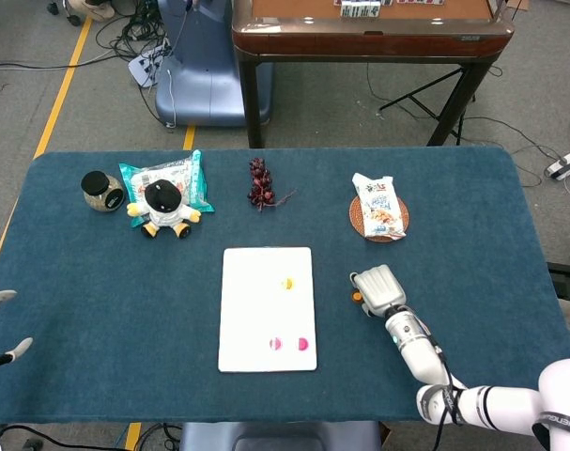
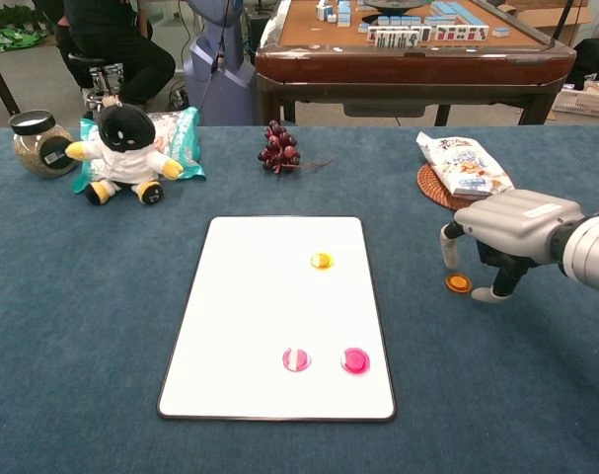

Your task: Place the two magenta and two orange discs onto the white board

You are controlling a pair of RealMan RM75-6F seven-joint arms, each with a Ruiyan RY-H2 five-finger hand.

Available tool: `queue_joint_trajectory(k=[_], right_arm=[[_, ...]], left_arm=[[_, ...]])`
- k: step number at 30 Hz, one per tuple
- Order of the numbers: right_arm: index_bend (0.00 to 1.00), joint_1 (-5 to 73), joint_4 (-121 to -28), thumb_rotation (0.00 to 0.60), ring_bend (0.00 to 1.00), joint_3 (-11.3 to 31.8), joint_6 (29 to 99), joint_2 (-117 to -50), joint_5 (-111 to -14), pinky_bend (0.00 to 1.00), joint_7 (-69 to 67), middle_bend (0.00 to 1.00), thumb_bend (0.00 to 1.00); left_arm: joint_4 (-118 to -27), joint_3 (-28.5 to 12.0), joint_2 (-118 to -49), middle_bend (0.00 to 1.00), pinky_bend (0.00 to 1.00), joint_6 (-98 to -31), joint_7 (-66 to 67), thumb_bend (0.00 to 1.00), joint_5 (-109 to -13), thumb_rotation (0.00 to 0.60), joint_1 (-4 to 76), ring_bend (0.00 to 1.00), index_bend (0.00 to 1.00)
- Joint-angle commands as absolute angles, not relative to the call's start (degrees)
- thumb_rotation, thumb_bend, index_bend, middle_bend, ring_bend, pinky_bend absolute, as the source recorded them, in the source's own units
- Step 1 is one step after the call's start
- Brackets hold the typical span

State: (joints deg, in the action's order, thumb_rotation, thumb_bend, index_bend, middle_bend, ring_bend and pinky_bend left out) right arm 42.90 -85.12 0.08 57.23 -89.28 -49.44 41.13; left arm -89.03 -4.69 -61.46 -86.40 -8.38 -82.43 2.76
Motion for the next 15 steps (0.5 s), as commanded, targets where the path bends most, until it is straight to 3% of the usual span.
queue_joint_trajectory(k=[1, 15], right_arm=[[0.40, 42.89, -84.49, 0.600, 1.00, 0.36, 56.84, -89.69, -49.40, 1.00, 41.03, 1.00, 0.24], [0.40, 42.73, -83.34, 0.600, 1.00, 0.71, 56.04, -90.96, -49.99, 1.00, 41.44, 1.00, 0.24]], left_arm=[[-89.04, -4.69, -61.45, 0.30, 0.52, -86.41, -8.43, 0.05, -82.45, 0.600, 2.76, 0.34, 0.33], [-89.06, -4.69, -61.26, 0.30, 0.52, -86.49, -8.95, 0.05, -82.52, 0.600, 2.71, 0.34, 0.33]])
